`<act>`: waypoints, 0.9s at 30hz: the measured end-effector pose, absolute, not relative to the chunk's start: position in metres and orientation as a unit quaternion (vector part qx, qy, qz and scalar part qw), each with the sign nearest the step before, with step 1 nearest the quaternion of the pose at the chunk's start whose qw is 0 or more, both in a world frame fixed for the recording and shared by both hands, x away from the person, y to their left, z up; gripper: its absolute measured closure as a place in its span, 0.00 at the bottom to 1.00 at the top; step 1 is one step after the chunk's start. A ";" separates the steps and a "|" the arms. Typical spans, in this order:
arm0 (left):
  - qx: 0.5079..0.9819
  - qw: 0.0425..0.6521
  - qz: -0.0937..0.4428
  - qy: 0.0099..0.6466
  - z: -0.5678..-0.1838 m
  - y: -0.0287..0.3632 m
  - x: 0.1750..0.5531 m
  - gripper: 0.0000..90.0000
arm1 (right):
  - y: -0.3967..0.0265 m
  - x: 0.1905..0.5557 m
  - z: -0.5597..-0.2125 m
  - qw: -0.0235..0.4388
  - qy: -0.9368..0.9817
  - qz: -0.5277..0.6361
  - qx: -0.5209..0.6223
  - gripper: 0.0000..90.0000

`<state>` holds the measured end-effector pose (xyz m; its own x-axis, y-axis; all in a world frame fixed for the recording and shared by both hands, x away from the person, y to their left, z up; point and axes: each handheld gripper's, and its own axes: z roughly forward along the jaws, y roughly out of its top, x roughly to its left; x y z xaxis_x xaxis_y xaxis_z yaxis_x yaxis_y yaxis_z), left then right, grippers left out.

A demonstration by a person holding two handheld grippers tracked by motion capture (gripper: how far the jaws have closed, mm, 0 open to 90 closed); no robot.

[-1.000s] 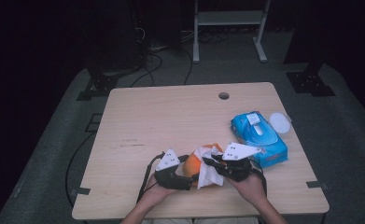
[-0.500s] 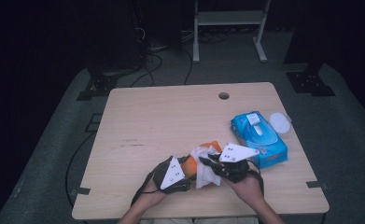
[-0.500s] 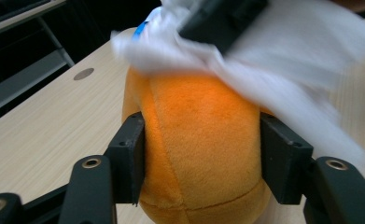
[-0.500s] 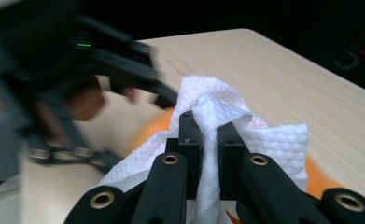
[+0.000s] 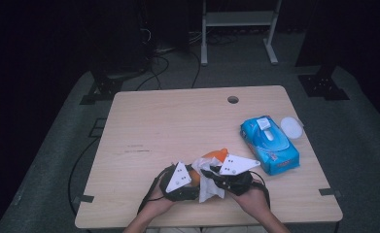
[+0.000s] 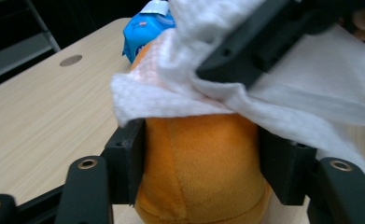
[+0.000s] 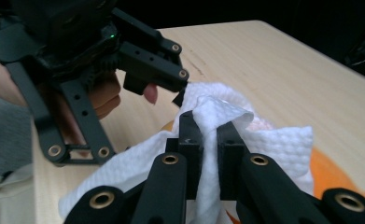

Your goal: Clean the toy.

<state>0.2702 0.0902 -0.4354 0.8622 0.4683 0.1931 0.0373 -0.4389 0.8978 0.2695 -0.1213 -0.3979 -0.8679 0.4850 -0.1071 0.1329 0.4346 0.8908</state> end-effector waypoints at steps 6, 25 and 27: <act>0.823 0.505 0.219 0.140 -0.436 0.090 0.270 0.45 | -0.152 0.289 -0.398 0.188 0.809 0.502 0.239 0.93; 0.826 0.501 0.215 0.142 -0.434 0.093 0.273 0.44 | -0.140 0.284 -0.396 0.174 0.819 0.502 0.217 0.93; 0.824 0.504 0.210 0.154 -0.435 0.098 0.277 0.44 | -0.154 0.294 -0.399 0.174 0.812 0.500 0.245 0.93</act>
<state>0.2768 0.0976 -0.4345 0.8649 0.4645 0.1904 0.0418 -0.4446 0.8947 0.2935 -0.1541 -0.3995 -0.8198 0.5714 -0.0382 0.2233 0.3804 0.8975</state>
